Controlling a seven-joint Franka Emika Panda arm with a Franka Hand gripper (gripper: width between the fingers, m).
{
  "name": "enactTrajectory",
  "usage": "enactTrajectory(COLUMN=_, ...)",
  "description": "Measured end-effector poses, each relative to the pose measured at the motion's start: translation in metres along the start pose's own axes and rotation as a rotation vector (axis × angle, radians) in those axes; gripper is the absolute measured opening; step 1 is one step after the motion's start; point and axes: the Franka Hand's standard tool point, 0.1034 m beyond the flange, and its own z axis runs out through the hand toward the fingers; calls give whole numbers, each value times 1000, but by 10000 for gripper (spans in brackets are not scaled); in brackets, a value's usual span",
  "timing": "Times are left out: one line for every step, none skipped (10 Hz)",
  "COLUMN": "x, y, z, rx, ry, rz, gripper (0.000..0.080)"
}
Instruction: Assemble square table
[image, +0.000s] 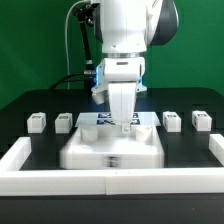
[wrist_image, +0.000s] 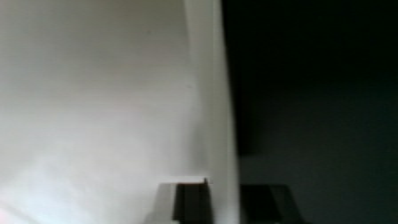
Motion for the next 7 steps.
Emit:
enactTrajectory(x=0, y=0, z=0, rx=0, ry=0, rz=2, gripper=58)
enactTrajectory(x=-1, y=0, z=0, rx=0, ry=0, rz=3, gripper=58)
enactTrajectory(x=0, y=0, z=0, rx=0, ry=0, rz=3, gripper=58)
enactTrajectory(x=-1, y=0, z=0, rx=0, ry=0, rz=3, gripper=58)
enactTrajectory(x=0, y=0, z=0, rx=0, ry=0, rz=3, gripper=58)
enactTrajectory(x=0, y=0, z=0, rx=0, ry=0, rz=3, gripper=58)
enactTrajectory(x=0, y=0, z=0, rx=0, ry=0, rz=3, gripper=58)
